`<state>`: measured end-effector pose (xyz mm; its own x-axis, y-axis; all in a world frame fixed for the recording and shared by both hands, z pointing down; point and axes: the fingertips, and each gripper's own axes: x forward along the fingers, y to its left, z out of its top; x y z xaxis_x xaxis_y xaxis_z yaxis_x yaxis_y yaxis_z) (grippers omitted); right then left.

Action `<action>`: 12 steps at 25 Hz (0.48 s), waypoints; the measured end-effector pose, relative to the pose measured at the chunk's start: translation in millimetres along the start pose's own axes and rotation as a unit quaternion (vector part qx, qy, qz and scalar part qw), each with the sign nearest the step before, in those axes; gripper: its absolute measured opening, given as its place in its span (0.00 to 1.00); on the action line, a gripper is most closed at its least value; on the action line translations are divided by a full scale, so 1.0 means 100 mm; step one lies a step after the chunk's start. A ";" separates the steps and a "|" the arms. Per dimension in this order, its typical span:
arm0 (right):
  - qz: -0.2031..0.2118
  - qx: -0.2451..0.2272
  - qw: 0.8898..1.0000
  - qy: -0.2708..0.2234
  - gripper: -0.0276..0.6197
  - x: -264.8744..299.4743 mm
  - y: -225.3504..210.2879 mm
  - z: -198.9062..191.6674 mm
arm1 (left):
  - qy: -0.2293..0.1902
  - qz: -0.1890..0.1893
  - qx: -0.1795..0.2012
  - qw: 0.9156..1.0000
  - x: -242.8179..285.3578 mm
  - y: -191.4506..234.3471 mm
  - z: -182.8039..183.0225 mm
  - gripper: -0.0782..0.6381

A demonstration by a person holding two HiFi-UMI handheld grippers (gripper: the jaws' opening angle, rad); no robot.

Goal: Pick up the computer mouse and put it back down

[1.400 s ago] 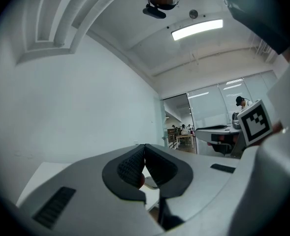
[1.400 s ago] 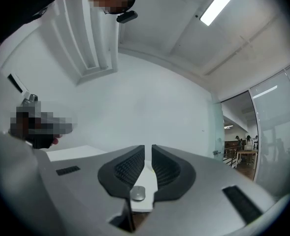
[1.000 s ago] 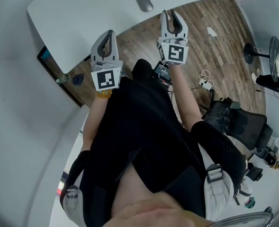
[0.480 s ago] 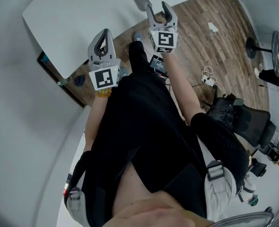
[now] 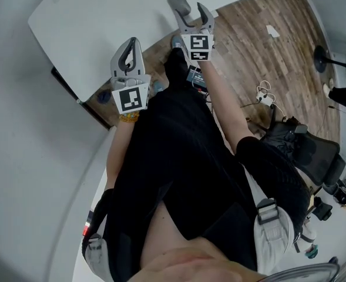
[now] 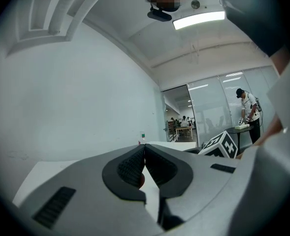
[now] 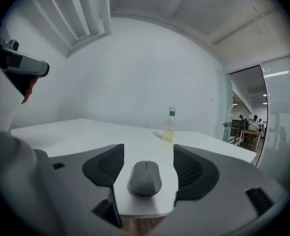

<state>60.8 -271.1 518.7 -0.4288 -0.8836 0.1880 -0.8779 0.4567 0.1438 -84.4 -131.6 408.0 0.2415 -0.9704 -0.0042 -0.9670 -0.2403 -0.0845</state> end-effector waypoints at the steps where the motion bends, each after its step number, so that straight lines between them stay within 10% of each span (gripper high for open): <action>1: 0.000 0.000 1.000 0.008 0.48 0.04 -0.01 -0.06 | 0.003 0.000 0.001 1.000 0.02 -0.01 -0.01 0.13; 12: 0.016 0.011 0.997 0.079 0.51 0.30 0.03 -0.49 | 0.030 0.004 -0.002 1.000 0.10 -0.02 -0.13 0.13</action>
<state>56.0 -291.2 571.9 -0.4198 -0.8399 0.3439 -0.8694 0.4809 0.1132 -80.8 -141.0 420.8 0.2289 -0.9719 0.0543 -0.9692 -0.2328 -0.0809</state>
